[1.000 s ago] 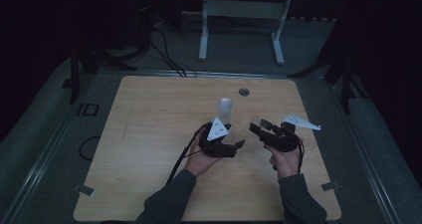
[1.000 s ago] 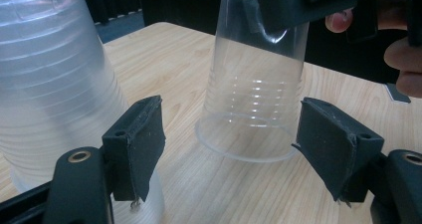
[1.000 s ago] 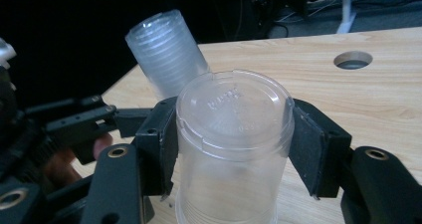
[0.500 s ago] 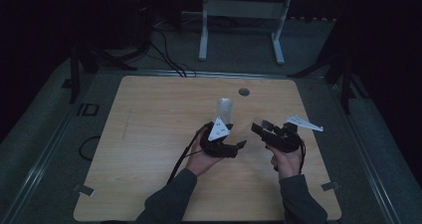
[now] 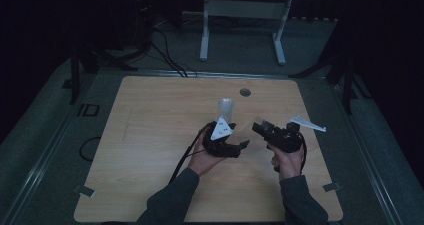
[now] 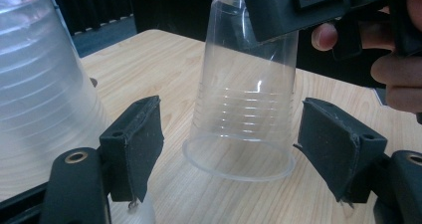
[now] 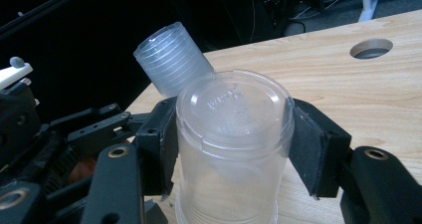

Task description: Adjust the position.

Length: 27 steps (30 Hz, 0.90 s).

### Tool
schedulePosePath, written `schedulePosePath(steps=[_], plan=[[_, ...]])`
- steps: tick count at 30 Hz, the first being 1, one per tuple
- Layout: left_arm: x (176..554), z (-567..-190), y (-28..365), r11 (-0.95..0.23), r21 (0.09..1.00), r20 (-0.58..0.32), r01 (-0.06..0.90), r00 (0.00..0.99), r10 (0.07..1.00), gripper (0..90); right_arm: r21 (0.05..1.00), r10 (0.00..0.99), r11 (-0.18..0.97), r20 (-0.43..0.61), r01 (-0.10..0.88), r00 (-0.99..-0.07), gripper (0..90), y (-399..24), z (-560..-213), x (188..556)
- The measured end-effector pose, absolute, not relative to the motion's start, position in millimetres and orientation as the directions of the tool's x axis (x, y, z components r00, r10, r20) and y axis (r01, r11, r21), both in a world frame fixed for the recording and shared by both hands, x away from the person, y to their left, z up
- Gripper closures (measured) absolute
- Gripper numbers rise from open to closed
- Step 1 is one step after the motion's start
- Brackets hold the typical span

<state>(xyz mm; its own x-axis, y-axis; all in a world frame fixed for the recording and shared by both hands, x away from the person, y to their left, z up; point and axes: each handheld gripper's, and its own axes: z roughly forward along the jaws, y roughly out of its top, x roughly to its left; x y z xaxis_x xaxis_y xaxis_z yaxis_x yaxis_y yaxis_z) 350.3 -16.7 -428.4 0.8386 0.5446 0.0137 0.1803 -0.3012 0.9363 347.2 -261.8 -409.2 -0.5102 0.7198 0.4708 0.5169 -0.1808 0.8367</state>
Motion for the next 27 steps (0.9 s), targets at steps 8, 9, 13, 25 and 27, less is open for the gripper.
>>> schedulePosePath(steps=[8, 9, 13, 25, 27], plan=[[352.1, -430.6, -21.0, -0.308, 0.933, 0.007, 0.188, 0.843, 0.537, 24.8, 0.832, 0.711, -0.186, 0.482, 0.523, -0.513, 41.7, -260.0, -410.8, 347.3], [352.6, -430.9, -21.4, -0.308, 0.932, 0.005, 0.192, 0.842, 0.539, 24.8, 0.83, 0.707, -0.19, 0.487, 0.525, -0.514, 41.7, -260.1, -410.9, 347.2], [353.8, -431.6, -22.6, -0.299, 0.934, -0.007, 0.198, 0.844, 0.537, 24.5, 0.813, 0.681, -0.223, 0.525, 0.538, -0.51, 41.7, -262.1, -412.5, 348.6], [354.8, -433.7, -26.8, -0.299, 0.932, -0.01, 0.204, 0.841, 0.54, 22.7, 0.795, 0.658, -0.255, 0.56, 0.551, -0.504, 41.8, -264.0, -414.2, 349.5], [355.1, -434.7, -28.6, -0.299, 0.931, -0.012, 0.207, 0.84, 0.542, 22.7, 0.794, 0.656, -0.257, 0.562, 0.552, -0.503, 41.8, -264.1, -414.4, 349.5]])
